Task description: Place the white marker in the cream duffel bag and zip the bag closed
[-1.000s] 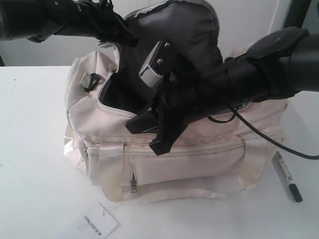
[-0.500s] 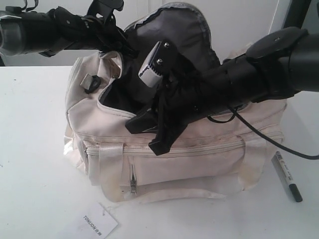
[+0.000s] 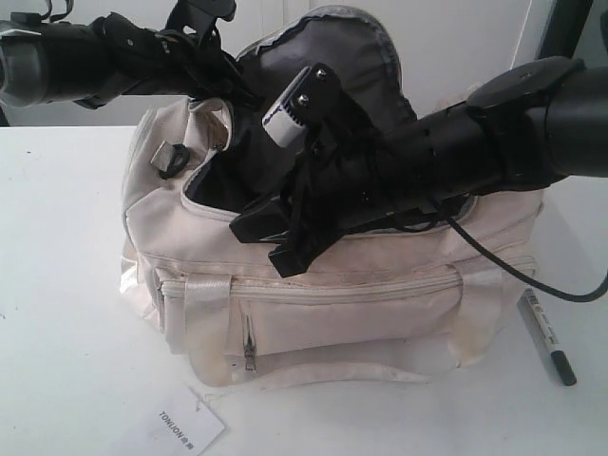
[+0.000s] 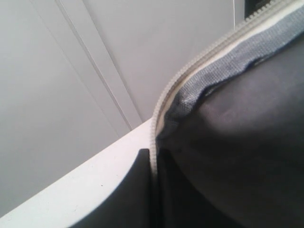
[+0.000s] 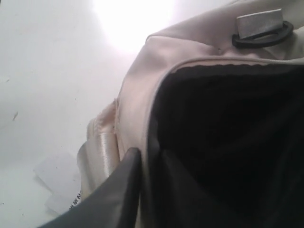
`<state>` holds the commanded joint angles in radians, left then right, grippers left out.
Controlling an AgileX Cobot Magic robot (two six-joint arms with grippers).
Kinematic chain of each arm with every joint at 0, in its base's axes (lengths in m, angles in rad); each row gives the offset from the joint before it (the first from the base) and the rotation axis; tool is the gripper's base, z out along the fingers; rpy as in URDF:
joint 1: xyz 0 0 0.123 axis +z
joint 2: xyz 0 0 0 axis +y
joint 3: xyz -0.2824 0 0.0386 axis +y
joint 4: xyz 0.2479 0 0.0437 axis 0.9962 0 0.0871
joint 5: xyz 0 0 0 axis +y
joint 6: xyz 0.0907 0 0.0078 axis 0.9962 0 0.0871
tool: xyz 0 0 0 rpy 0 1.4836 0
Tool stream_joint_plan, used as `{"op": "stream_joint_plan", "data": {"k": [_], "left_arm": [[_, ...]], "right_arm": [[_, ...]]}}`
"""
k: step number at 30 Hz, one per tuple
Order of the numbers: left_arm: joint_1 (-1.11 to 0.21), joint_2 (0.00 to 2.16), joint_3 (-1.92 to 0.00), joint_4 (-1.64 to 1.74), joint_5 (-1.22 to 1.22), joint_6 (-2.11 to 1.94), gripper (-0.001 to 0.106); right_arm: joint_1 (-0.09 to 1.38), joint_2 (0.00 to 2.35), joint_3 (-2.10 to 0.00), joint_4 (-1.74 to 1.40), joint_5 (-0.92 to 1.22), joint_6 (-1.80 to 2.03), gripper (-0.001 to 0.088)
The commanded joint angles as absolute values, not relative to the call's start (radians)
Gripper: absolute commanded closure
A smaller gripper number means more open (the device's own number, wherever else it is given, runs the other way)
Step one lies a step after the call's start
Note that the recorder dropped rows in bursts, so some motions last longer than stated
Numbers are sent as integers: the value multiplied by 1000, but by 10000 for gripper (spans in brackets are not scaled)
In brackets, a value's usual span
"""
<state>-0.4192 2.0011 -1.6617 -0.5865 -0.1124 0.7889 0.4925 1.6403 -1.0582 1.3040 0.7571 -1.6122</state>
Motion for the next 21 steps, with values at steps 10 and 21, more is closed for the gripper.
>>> {"op": "stream_joint_plan", "data": {"k": [10,21], "left_arm": [[-419,2001,-1662,-587,-112,789,1053],[-419,2001,-1662,-587,-112,789,1053]], "right_arm": [[492,1647,-1058,1304,757,-1610,564],[492,1618,-1058,1304,750,-1562,564]]}}
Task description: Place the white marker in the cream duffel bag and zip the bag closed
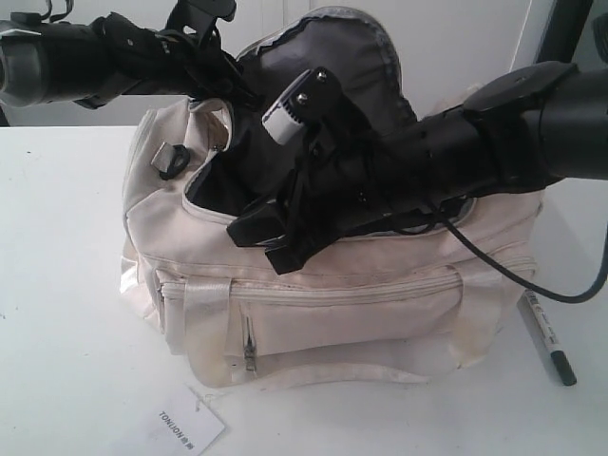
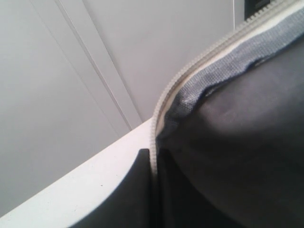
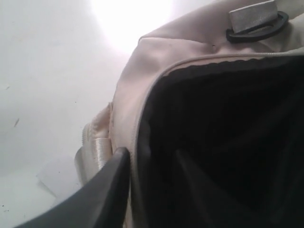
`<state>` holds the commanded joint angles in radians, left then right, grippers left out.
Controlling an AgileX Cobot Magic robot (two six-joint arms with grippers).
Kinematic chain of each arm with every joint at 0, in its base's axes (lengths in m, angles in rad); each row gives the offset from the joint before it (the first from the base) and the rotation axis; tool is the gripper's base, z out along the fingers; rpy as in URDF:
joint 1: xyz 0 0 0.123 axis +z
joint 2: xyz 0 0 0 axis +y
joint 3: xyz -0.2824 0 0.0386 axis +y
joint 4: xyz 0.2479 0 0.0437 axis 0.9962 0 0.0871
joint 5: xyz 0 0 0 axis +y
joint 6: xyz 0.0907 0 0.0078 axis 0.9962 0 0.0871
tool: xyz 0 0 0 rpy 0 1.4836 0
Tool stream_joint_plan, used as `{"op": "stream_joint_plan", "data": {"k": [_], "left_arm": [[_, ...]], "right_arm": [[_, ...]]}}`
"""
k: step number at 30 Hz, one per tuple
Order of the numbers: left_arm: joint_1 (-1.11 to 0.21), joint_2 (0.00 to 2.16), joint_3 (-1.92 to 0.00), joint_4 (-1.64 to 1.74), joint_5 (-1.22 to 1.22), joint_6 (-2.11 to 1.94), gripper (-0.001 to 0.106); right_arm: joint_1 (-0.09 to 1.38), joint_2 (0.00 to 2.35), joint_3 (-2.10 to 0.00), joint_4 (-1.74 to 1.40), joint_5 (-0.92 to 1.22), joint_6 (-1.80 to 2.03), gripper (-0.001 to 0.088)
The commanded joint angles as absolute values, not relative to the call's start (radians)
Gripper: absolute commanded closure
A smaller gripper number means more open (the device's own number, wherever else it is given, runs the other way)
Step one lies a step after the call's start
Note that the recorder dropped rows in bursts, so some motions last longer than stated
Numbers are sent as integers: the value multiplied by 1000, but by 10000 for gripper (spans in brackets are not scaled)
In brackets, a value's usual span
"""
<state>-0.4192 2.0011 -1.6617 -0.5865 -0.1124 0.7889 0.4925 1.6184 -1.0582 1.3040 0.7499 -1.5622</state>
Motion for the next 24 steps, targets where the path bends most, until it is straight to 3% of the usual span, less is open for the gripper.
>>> {"op": "stream_joint_plan", "data": {"k": [14,19,24], "left_arm": [[-419,2001,-1662,-587,-112,789,1053],[-419,2001,-1662,-587,-112,789,1053],[-419,2001,-1662,-587,-112,789,1053]], "right_arm": [[492,1486,-1058,1279,753,-1475,573],[492,1404,-1058,1127,754,-1406,778],[492,1350,-1058,1028,753,-1314,866]]}}
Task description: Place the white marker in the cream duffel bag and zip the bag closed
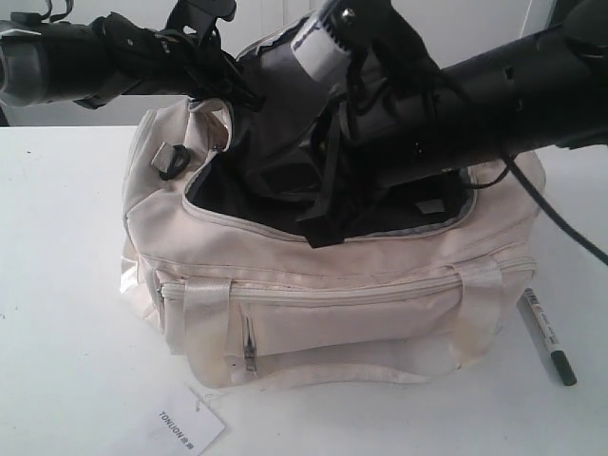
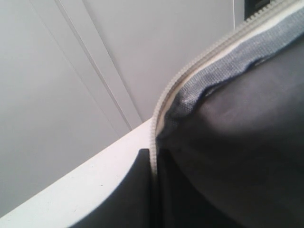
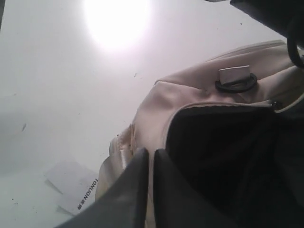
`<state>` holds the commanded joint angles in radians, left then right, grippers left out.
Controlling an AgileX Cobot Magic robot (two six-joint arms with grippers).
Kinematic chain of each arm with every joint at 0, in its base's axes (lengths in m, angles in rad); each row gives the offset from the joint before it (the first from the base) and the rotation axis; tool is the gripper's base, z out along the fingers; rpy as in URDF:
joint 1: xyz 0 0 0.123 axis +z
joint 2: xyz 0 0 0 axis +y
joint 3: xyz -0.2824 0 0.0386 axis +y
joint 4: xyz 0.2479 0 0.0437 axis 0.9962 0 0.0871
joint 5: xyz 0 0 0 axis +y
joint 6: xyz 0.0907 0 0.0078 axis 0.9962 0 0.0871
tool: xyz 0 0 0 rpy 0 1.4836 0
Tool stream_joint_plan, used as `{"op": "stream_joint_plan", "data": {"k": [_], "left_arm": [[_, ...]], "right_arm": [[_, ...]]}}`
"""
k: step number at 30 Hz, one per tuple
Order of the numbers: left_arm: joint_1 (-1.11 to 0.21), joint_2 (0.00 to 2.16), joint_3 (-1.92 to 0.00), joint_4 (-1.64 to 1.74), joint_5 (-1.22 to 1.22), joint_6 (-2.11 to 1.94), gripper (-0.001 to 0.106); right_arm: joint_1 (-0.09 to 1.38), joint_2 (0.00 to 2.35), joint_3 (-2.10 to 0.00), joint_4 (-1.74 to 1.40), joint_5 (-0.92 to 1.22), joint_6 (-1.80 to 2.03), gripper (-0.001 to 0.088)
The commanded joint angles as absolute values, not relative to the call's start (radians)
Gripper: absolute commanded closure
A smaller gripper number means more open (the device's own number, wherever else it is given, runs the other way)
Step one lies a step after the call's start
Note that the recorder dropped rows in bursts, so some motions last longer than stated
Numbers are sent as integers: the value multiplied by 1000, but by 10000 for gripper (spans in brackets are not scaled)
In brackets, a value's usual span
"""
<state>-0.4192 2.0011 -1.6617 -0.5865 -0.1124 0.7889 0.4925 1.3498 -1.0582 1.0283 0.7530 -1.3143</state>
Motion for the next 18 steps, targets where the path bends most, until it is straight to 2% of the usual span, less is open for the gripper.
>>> {"op": "stream_joint_plan", "data": {"k": [18], "left_arm": [[-419,2001,-1662,-587,-112,789,1053]], "right_arm": [[487,1256,-1058,576,647,-814,868]]}}
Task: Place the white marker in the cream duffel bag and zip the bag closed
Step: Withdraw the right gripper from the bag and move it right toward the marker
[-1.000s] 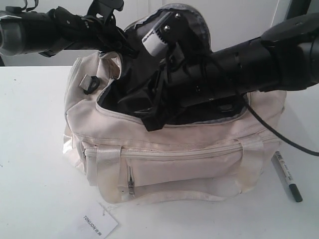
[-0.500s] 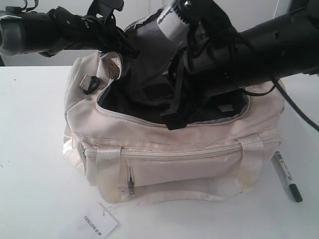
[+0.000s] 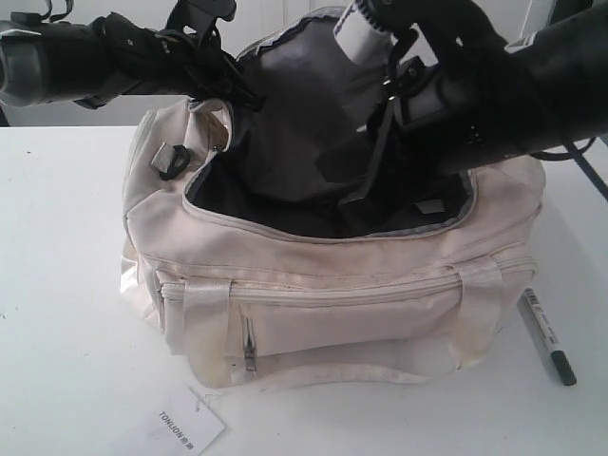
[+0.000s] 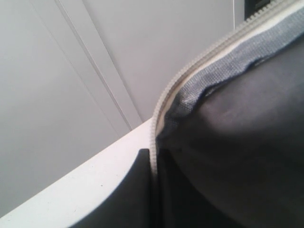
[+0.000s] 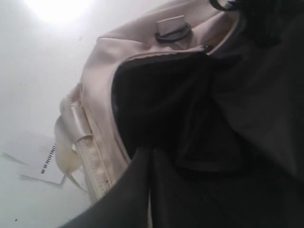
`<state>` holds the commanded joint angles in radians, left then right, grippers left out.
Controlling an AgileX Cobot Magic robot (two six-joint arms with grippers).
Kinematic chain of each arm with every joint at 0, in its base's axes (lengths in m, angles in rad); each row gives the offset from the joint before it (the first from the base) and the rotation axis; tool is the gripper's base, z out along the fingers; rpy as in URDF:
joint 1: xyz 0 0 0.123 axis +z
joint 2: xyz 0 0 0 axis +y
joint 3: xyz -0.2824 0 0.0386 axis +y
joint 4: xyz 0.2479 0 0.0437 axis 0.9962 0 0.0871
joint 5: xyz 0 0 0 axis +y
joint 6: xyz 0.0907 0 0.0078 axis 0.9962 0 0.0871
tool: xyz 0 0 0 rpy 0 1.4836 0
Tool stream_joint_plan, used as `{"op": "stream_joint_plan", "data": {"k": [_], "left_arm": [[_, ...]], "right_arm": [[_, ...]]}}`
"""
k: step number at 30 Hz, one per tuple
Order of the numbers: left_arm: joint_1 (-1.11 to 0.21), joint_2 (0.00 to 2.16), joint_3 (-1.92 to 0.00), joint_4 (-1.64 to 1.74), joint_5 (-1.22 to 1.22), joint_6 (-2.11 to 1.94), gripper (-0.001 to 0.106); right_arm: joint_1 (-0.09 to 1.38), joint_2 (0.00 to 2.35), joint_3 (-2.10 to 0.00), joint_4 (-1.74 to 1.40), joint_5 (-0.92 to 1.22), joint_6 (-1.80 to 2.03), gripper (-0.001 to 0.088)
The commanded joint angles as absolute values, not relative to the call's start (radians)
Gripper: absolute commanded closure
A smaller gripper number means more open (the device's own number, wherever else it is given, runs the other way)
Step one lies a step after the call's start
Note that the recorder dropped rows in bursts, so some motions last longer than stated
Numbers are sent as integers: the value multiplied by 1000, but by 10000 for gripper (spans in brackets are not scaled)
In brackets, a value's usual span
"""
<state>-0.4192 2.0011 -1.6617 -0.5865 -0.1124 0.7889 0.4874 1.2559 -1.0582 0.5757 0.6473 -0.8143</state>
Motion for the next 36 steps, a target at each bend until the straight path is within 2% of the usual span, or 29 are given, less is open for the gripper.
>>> {"op": "stream_joint_plan", "data": {"k": [10,36], "left_arm": [[-419,2001,-1662,-587,-112,789,1053],[-419,2001,-1662,-587,-112,789,1053]], "right_arm": [[449,1235,-1117,327,728,-558,868],[100,1200,-1144,313,778,-351,868]]}}
